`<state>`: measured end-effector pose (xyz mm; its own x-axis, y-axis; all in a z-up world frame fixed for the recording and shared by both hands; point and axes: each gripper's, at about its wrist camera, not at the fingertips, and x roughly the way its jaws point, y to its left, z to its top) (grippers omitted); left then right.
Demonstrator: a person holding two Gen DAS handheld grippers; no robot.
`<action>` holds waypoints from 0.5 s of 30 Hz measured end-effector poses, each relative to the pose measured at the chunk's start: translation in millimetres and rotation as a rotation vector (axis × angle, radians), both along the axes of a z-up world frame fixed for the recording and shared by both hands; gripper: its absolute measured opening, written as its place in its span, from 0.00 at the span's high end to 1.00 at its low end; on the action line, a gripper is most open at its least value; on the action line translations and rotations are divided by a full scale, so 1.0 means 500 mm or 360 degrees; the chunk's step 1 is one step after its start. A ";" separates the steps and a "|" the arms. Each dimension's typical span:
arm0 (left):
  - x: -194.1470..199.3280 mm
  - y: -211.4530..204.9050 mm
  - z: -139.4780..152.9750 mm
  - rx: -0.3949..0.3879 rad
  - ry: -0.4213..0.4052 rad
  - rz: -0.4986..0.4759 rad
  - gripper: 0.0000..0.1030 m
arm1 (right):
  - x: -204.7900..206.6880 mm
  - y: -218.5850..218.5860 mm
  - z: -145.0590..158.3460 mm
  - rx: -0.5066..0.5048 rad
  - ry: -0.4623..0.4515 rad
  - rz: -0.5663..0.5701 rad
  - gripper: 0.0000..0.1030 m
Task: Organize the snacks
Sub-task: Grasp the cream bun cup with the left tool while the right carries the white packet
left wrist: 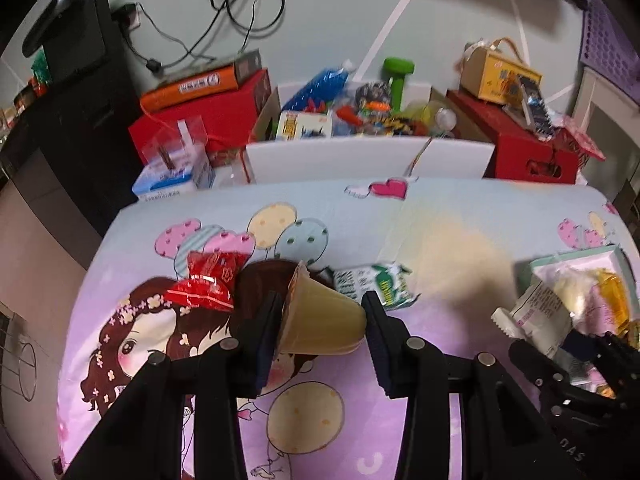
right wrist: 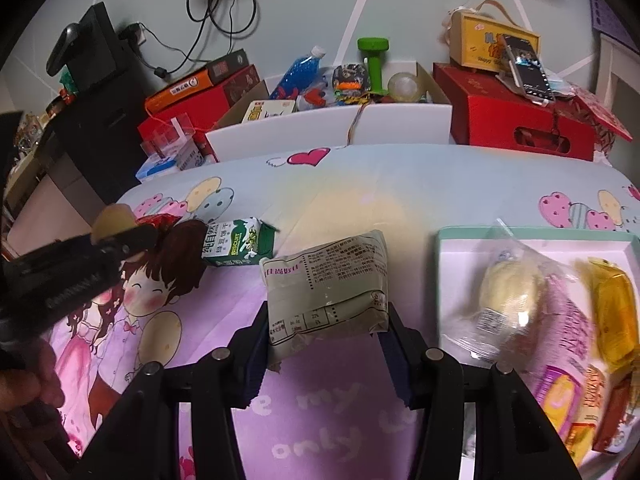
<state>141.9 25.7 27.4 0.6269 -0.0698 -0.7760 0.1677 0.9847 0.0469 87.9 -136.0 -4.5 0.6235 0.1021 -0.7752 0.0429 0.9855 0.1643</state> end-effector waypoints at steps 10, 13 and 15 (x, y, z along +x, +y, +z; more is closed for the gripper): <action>-0.052 -0.054 0.075 -0.0036 -0.0101 -0.0054 0.58 | -0.066 -0.058 0.080 -0.0021 -0.0147 -0.0078 0.47; -0.066 -0.072 0.091 -0.0040 -0.0129 -0.0076 0.59 | -0.082 -0.083 0.097 -0.0028 -0.0175 -0.0116 0.47; -0.074 -0.088 0.101 -0.0043 -0.0149 -0.0100 0.59 | -0.094 -0.105 0.106 -0.0040 -0.0190 -0.0153 0.47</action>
